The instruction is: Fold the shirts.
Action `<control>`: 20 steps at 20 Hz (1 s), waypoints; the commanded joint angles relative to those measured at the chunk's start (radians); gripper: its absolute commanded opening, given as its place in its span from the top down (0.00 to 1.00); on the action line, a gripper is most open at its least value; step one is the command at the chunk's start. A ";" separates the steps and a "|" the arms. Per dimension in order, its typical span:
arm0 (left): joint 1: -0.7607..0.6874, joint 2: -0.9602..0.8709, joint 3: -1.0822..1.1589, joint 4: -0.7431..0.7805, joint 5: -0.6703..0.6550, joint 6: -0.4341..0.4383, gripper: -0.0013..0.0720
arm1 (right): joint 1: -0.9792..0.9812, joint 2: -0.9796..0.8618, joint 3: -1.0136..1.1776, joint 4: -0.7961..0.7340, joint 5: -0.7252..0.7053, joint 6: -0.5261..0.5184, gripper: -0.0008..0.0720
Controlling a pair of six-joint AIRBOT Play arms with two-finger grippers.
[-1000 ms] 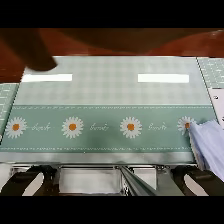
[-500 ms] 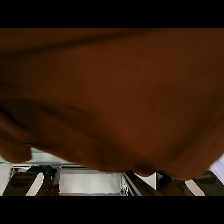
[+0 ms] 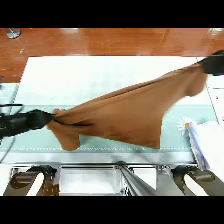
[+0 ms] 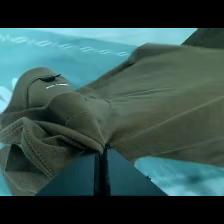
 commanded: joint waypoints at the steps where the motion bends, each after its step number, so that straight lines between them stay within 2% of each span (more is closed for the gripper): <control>1: -0.001 -0.094 -0.195 -0.026 0.286 0.001 0.95 | -0.001 -0.225 -0.017 0.040 -0.159 0.031 0.96; 3: -0.001 -0.189 -0.199 -0.033 0.362 0.001 0.95 | -0.001 -0.372 0.068 0.111 -0.164 0.061 0.96; 6: -0.001 -0.317 -0.195 -0.089 0.450 0.003 0.95 | -0.001 -0.554 0.202 0.293 -0.150 0.041 0.96; 8: 0.002 -0.381 -0.141 -0.092 0.443 0.022 0.93 | -0.001 -0.644 0.285 0.397 -0.109 0.032 0.92; 9: 0.002 -0.410 -0.090 -0.091 0.406 0.032 0.67 | -0.001 -0.675 0.322 0.428 -0.083 0.032 0.46; 10: 0.002 -0.436 -0.035 -0.091 0.352 0.051 0.15 | -0.002 -0.693 0.355 0.435 -0.052 0.031 0.13; 11: 0.006 -0.461 0.031 -0.082 0.278 0.074 0.02 | -0.010 -0.695 0.382 0.421 -0.017 0.031 0.13; 13: 0.036 -0.489 0.151 -0.069 0.115 0.176 0.03 | -0.055 -0.678 0.434 0.396 0.106 0.002 0.14; 14: 0.063 -0.491 0.196 -0.062 0.056 0.218 0.03 | -0.091 -0.657 0.438 0.394 0.188 -0.064 0.14; 16: 0.152 -0.489 0.253 -0.043 -0.002 0.223 0.03 | -0.174 -0.613 0.422 0.322 0.336 -0.071 0.14; 18: 0.262 -0.489 0.251 -0.046 -0.047 0.216 0.03 | -0.262 -0.515 0.307 0.222 0.335 -0.068 0.14; 20: 0.363 -0.488 0.217 -0.047 -0.099 0.222 0.03 | -0.364 -0.357 0.085 0.228 0.181 -0.054 0.14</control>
